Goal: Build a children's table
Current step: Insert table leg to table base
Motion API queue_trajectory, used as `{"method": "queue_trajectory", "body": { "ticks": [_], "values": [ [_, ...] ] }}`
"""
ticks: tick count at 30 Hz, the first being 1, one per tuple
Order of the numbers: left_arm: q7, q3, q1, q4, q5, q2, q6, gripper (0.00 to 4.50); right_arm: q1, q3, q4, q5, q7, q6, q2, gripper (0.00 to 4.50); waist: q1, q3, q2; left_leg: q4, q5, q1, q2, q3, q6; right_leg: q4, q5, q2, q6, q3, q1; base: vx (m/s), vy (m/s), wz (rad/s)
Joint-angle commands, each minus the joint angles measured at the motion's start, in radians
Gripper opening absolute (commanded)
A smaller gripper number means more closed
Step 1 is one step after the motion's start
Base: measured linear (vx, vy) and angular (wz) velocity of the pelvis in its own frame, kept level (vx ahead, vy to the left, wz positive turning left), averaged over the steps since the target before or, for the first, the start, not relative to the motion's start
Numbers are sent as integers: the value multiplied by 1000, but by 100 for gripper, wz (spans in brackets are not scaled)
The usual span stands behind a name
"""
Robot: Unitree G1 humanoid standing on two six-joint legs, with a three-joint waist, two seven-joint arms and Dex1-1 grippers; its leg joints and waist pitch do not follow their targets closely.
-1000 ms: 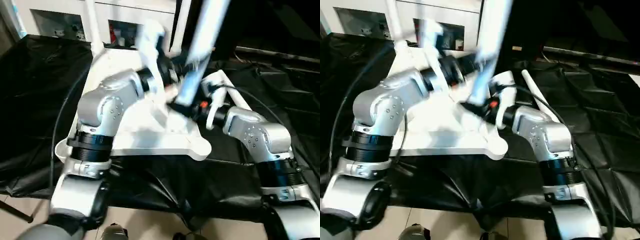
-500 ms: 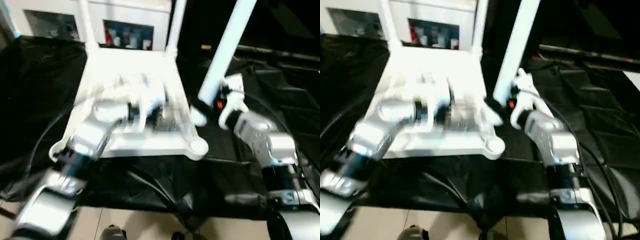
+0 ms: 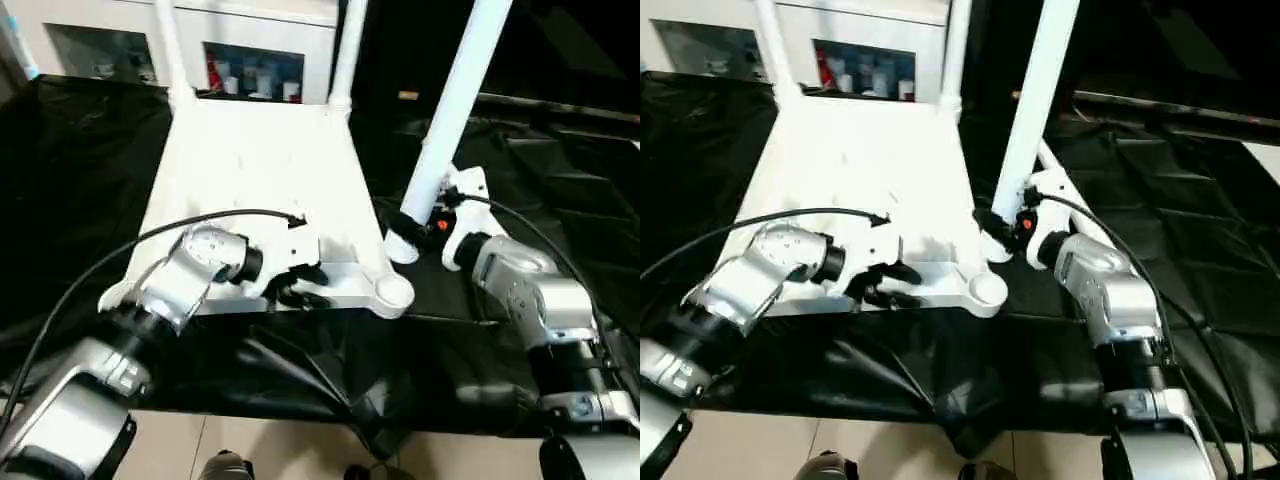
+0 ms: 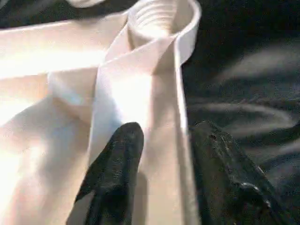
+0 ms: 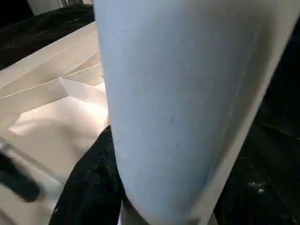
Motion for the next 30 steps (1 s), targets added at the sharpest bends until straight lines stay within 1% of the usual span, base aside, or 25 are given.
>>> {"method": "queue_trajectory", "body": {
  "ticks": [1,2,3,4,5,6,7,8,9,12,13,14,17,22,23,24,26,27,28,29,30],
  "values": [
    [16,-11,-22,25,26,-19,-12,167,3,0,-33,-1,0,-6,-5,195,-3,-89,23,-69,-262,22,9,3,-42,-67,-229,-36,-176,35,67,0,0,0],
    [19,-9,-25,33,29,-25,-11,161,4,0,-34,-2,0,-5,-3,195,-4,-88,24,-69,-269,21,9,3,-41,-68,-237,-36,-178,35,67,0,0,0],
    [23,-8,-31,47,33,-34,-9,145,5,1,-38,-1,2,-3,-1,195,-3,-88,23,-69,-272,21,9,3,-41,-69,-244,-37,-177,34,68,0,0,0],
    [23,-8,-32,48,34,-35,-8,130,5,1,-38,-1,2,-3,-1,195,-3,-88,25,-69,-276,21,9,2,-41,-69,-253,-37,-175,34,68,0,0,0],
    [24,-7,-38,61,33,-49,-1,126,6,2,-42,1,4,-1,1,195,-3,-87,24,-69,-284,22,8,2,-39,-73,-279,-38,-168,33,67,0,0,0],
    [22,-7,-40,64,30,-55,3,126,6,2,-42,2,4,-1,1,195,-3,-87,24,-70,-285,22,9,1,-39,-73,-282,-38,-168,33,67,0,0,0],
    [17,-8,-43,67,24,-62,6,115,8,3,-45,2,4,0,3,195,-3,-87,28,-70,-287,22,9,1,-39,-74,-280,-37,-169,33,66,0,0,0],
    [14,-8,-44,68,20,-67,9,99,9,3,-47,2,3,1,3,195,-3,-87,26,-69,-286,22,9,1,-38,-74,-276,-37,-170,33,67,0,0,0],
    [12,-6,-46,73,20,-74,8,81,10,4,-49,1,3,1,4,195,-2,-87,27,-70,-286,22,10,0,-37,-73,-277,-38,-173,33,67,0,0,0],
    [15,-2,-53,98,39,-88,-3,74,15,3,-55,1,1,2,6,195,-3,-87,28,-69,-290,21,8,1,-34,-75,-281,-37,-173,32,68,0,0,0],
    [18,-2,-55,105,44,-89,-7,59,16,4,-56,1,0,3,6,195,-3,-87,29,-69,-290,21,7,1,-33,-76,-282,-37,-172,32,68,0,0,0],
    [20,-2,-56,111,48,-89,-11,35,17,4,-58,1,0,3,7,195,-3,-87,28,-69,-289,21,8,0,-32,-76,-283,-37,-170,32,68,0,0,0],
    [18,1,-55,119,52,-90,-11,34,19,4,-62,1,1,6,8,195,-2,-88,29,-69,-291,22,9,0,-32,-76,-285,-38,-173,32,67,0,0,0],
    [19,-12,-46,124,73,-79,-12,0,24,9,-69,7,8,17,8,195,-3,-86,31,-71,-308,23,9,-1,-32,-78,-301,-37,-169,31,66,0,0,0],
    [19,-13,-44,125,77,-78,-13,0,25,10,-72,9,11,21,8,195,-2,-86,31,-71,-313,23,9,-1,-32,-79,-310,-38,-168,31,66,0,0,0],
    [20,-11,-41,125,80,-77,-15,0,30,22,-83,19,35,44,1,195,-3,-85,32,-71,-316,24,8,-1,-32,-81,-317,-37,-167,31,65,0,0,0],
    [23,0,-37,122,73,-80,-9,0,42,43,-105,32,78,78,-15,195,-1,-84,29,-71,-325,25,9,-1,-25,-84,-329,-36,-161,30,66,0,0,0],
    [23,2,-36,121,71,-81,-8,0,45,48,-110,35,87,85,-19,195,0,-85,31,-72,-321,23,10,-2,-24,-82,-326,-39,-161,30,66,0,0,0],
    [38,28,-39,126,53,-88,2,0,55,63,-123,37,114,97,-34,195,-1,-86,29,-71,-316,22,9,-2,-22,-82,-329,-38,-161,29,68,0,0,0],
    [47,53,-42,127,35,-91,17,0,61,68,-130,42,128,111,-43,195,1,-86,27,-70,-311,23,10,-1,-21,-82,-327,-39,-162,30,66,0,0,0],
    [47,54,-42,127,35,-91,17,0,62,68,-130,42,128,111,-43,195,-1,-86,25,-71,-308,20,9,-1,-20,-81,-328,-39,-162,30,68,0,0,0]
  ]
}}
